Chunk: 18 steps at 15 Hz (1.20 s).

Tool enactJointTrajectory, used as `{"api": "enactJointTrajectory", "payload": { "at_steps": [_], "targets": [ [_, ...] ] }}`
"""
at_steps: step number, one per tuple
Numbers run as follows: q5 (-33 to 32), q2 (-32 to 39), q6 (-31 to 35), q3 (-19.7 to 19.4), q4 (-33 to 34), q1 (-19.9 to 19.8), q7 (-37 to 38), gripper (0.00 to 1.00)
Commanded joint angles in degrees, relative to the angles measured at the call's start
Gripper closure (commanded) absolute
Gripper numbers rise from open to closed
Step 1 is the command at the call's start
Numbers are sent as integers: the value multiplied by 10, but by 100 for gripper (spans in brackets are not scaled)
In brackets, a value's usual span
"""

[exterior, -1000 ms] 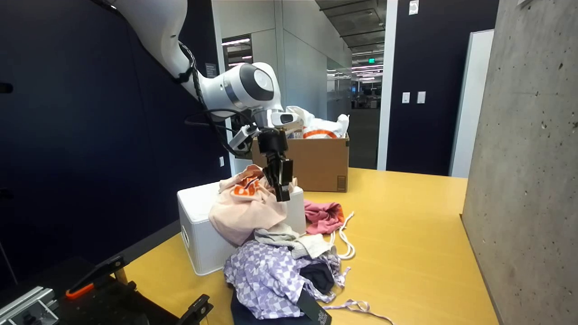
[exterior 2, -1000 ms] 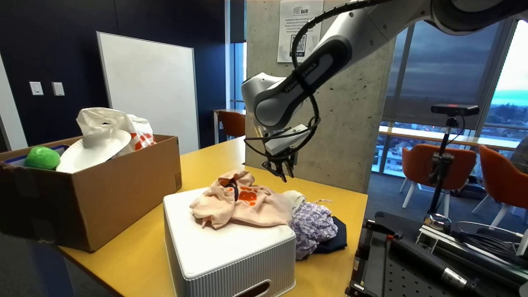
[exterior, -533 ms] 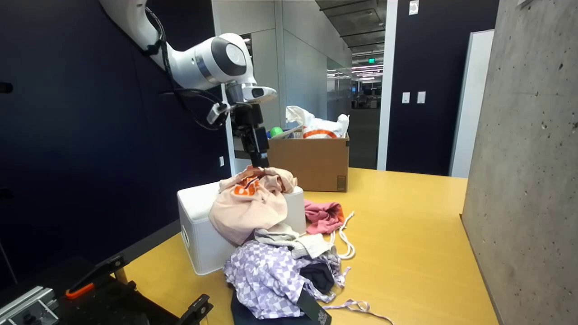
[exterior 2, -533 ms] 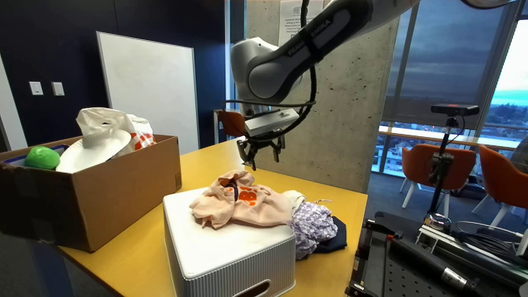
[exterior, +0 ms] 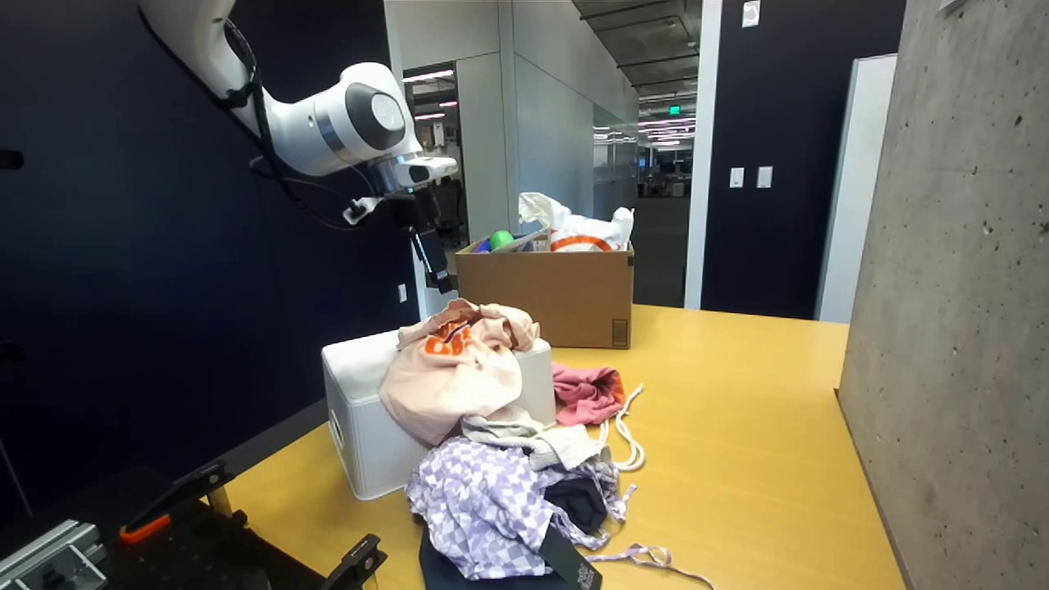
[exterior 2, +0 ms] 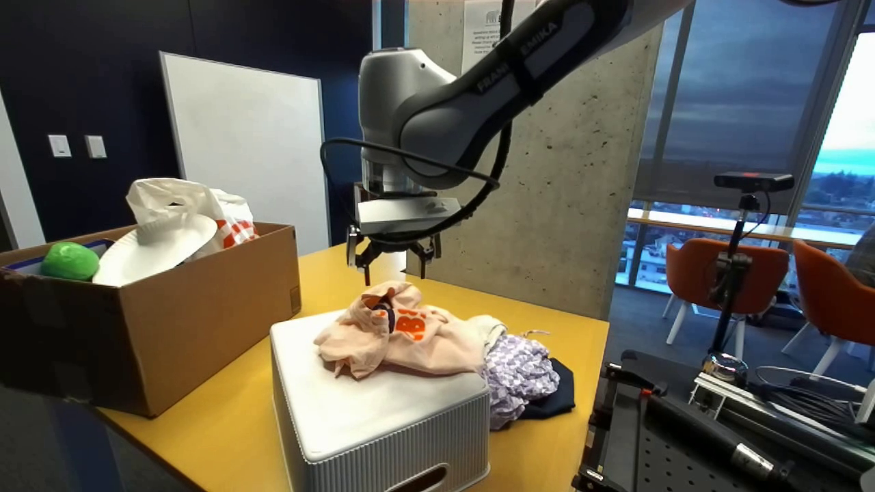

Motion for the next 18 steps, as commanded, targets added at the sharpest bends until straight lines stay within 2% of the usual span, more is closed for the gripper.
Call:
{"api": "enactJointTrajectory", "payload": {
  "at_steps": [1, 8, 12, 13, 14, 18],
  "targets": [
    [-14, 34, 31, -4, 21, 5, 20, 0],
    [-39, 87, 115, -22, 56, 18, 6, 0],
    [-35, 116, 133, -26, 86, 24, -7, 0],
    [-34, 124, 136, -28, 94, 26, -8, 10],
    [-34, 126, 141, -30, 97, 28, -10, 26],
    [-30, 139, 144, -35, 108, 34, -14, 56]
  ]
}}
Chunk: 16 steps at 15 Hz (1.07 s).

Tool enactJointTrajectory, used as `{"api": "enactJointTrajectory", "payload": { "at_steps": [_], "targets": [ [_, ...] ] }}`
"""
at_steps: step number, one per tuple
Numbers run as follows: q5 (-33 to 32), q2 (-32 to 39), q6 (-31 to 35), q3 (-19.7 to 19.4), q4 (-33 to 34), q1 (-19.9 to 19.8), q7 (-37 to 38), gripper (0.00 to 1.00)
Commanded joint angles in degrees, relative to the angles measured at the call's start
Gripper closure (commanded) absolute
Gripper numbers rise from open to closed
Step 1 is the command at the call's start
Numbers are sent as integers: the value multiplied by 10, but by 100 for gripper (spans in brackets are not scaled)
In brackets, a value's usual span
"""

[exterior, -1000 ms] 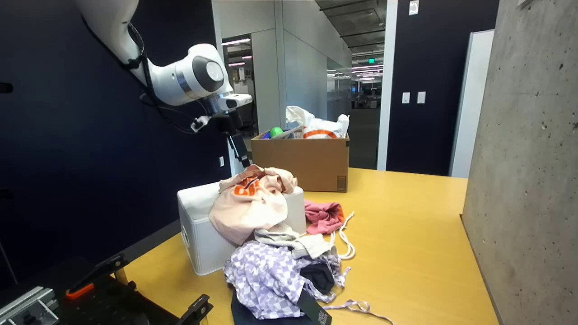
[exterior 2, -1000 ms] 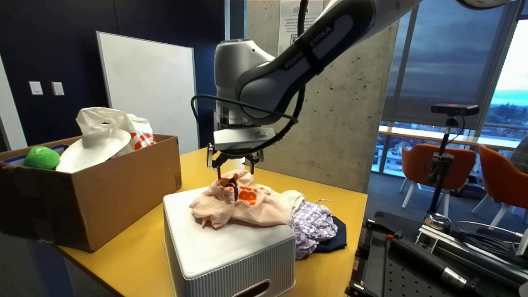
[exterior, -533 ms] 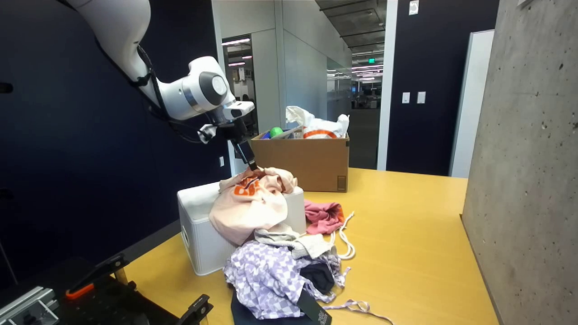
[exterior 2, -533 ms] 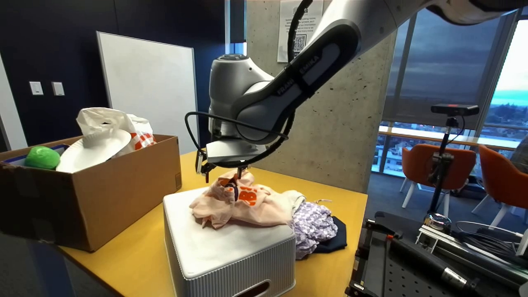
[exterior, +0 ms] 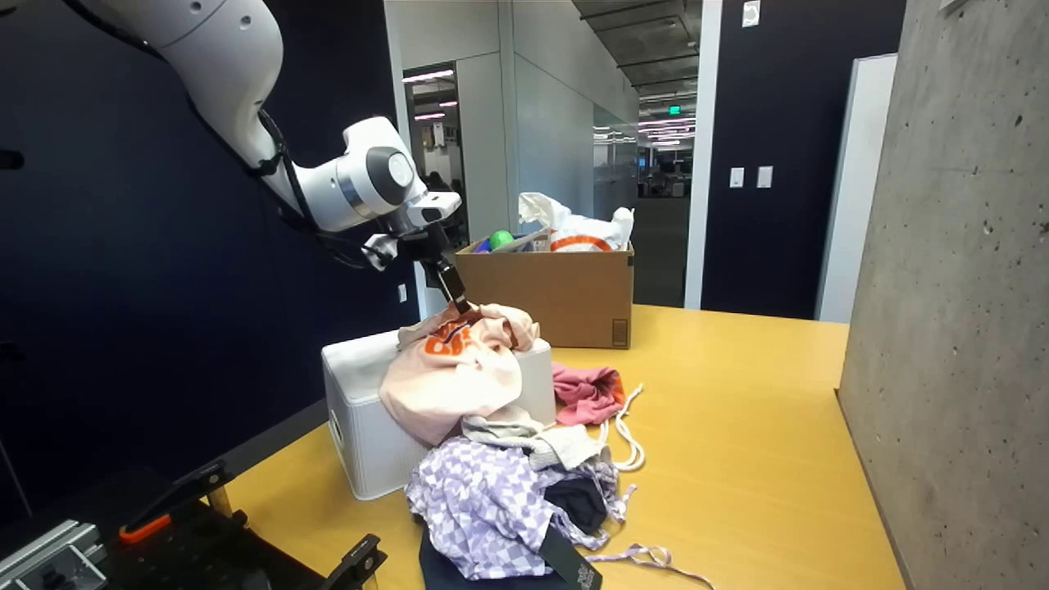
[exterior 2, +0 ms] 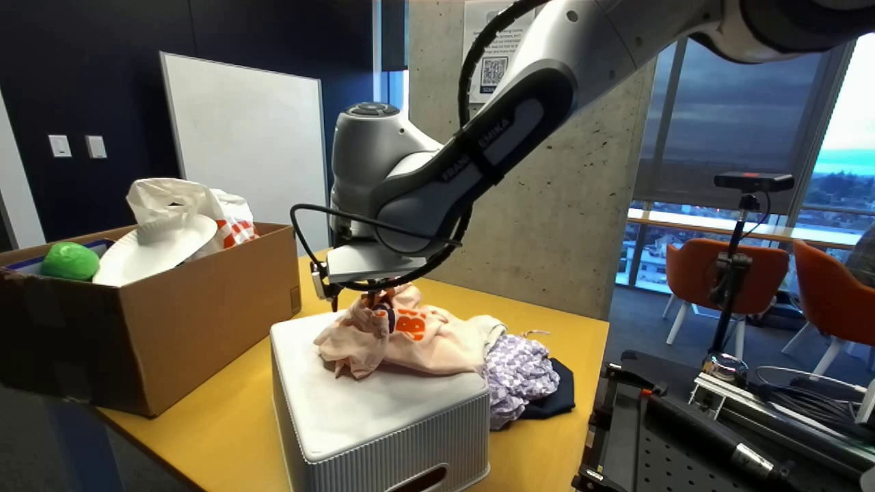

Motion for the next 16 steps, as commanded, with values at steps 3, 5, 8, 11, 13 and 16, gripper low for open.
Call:
{"api": "enactJointTrajectory", "payload": {
  "at_steps": [3, 5, 8, 11, 13, 16],
  "targets": [
    [1, 16, 11, -15, 21, 11, -8, 80],
    [1, 1, 5, -19, 12, 9, -11, 93],
    [8, -31, -3, -22, -9, -2, -20, 100],
    [4, -70, -3, -33, -36, -6, -20, 99],
    [0, -95, -1, -41, -55, -8, -15, 99],
    [-16, -145, -2, -61, -102, -5, 0, 99]
  ]
}}
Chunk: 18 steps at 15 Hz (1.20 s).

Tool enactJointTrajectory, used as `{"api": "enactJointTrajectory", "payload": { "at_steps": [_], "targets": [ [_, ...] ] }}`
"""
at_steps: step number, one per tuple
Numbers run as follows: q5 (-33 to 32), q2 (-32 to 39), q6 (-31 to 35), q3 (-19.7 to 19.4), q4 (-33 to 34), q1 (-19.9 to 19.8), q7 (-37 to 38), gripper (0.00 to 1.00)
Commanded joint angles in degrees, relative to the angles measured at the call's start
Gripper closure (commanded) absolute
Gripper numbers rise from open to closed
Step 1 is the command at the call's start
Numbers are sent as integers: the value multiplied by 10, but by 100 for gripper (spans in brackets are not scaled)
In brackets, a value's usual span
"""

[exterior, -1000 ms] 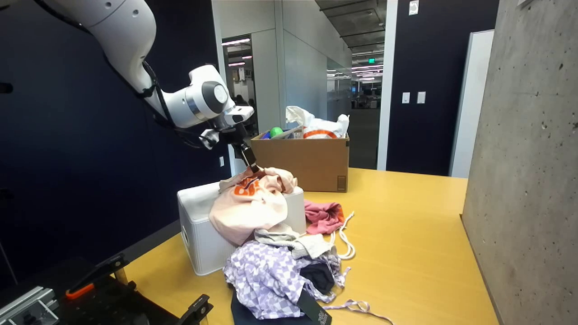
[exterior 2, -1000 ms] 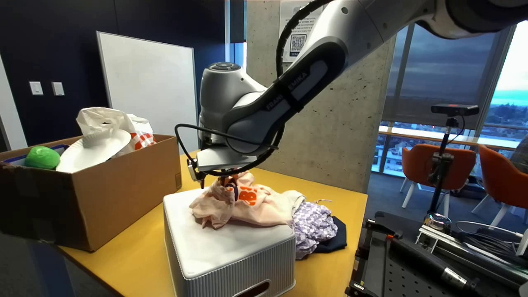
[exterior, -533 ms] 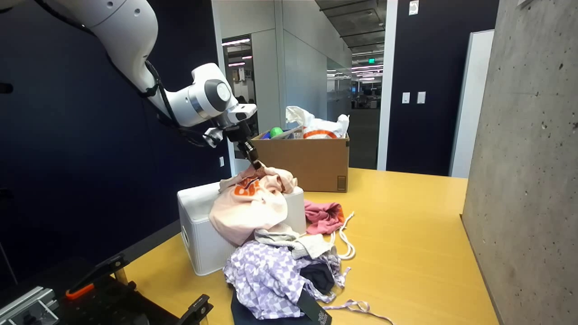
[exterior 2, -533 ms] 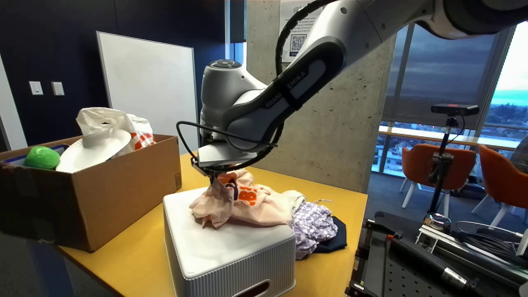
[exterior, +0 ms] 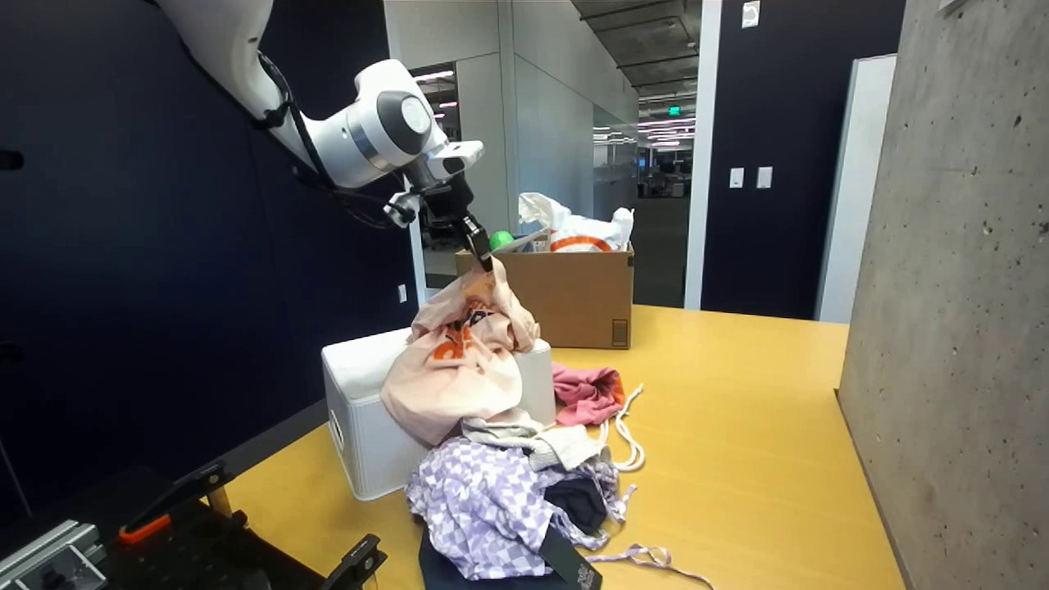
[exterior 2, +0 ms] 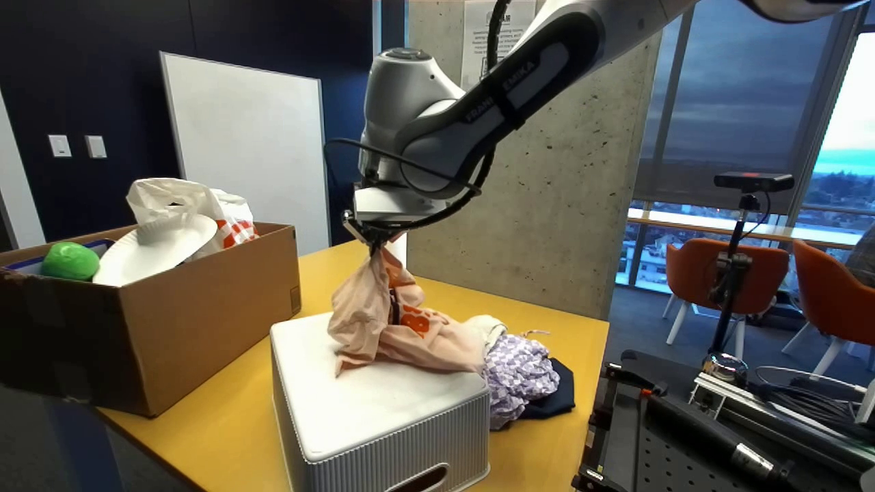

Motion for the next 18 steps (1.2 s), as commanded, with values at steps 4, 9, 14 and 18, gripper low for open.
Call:
{"api": "enactJointTrajectory", "payload": {
  "at_steps": [4, 9, 14, 18],
  "targets": [
    [-71, -138, -28, -57, -140, 2, 43, 99],
    [-176, -250, -80, -92, -235, -40, 130, 99],
    [-253, -317, -147, -42, -248, -100, 191, 99],
    [-239, -331, -167, 35, -243, -111, 174, 99]
  ]
}}
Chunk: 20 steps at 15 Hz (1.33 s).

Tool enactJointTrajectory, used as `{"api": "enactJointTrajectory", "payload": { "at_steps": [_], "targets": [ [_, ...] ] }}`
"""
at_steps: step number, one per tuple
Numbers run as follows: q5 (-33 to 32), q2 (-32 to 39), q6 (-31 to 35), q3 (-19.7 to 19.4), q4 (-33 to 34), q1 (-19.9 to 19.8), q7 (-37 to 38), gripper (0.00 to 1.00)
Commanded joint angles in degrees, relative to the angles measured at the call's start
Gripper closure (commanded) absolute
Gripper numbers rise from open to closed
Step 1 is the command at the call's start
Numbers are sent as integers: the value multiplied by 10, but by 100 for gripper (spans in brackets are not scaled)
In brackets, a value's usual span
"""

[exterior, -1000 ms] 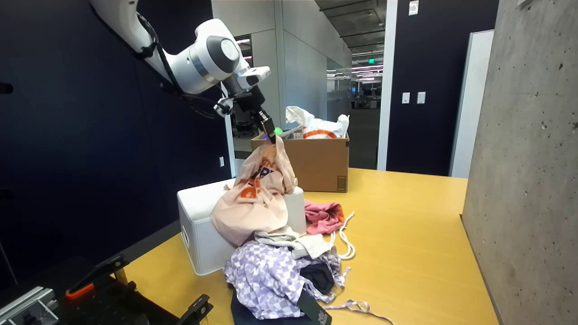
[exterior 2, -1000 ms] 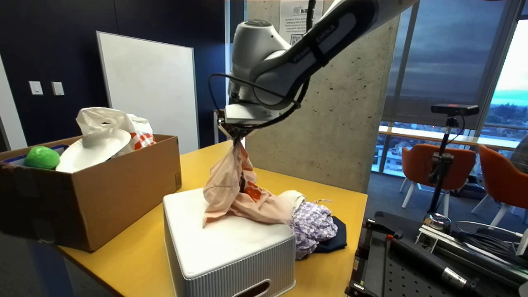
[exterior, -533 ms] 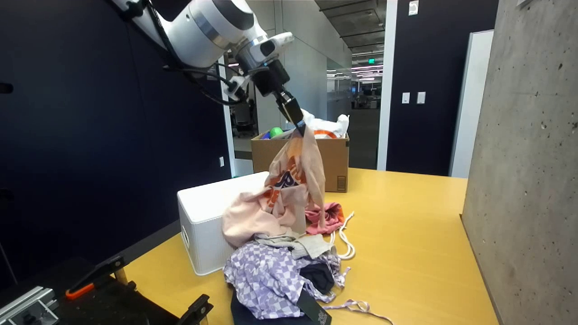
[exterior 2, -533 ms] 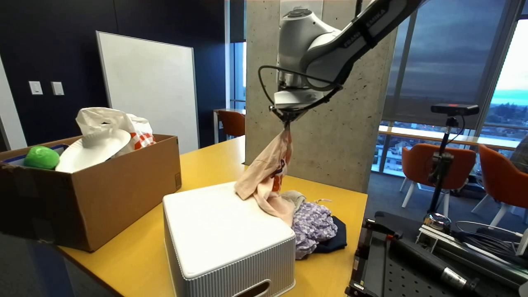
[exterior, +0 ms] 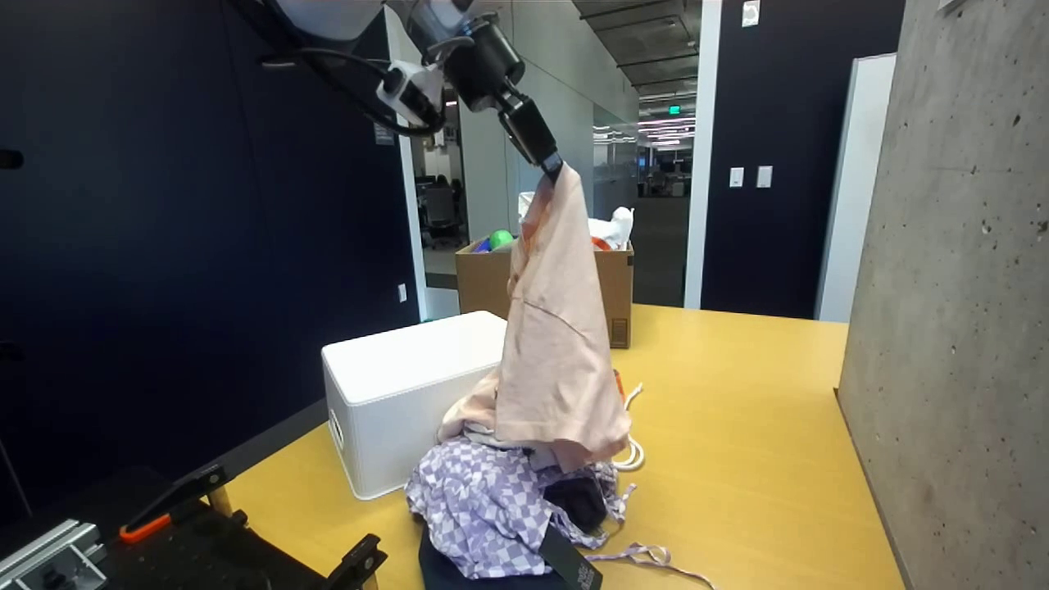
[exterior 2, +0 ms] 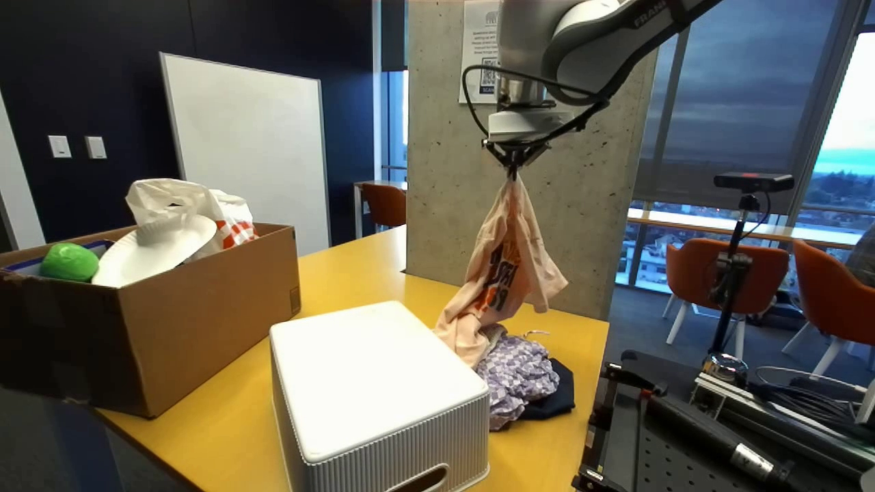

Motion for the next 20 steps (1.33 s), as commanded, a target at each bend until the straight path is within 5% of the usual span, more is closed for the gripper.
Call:
{"api": "enactJointTrajectory", "payload": {
  "at_steps": [1, 6, 9, 13, 20],
  "targets": [
    [10, -6, -19, 80, 6, -5, -5, 99],
    [28, 12, -34, 173, 50, 27, -36, 99],
    [110, 0, -13, 215, 49, 41, -119, 99],
    [243, -56, -41, 255, 45, 61, -221, 99],
    [327, -181, -150, 312, 60, 79, -216, 99]
  ]
}}
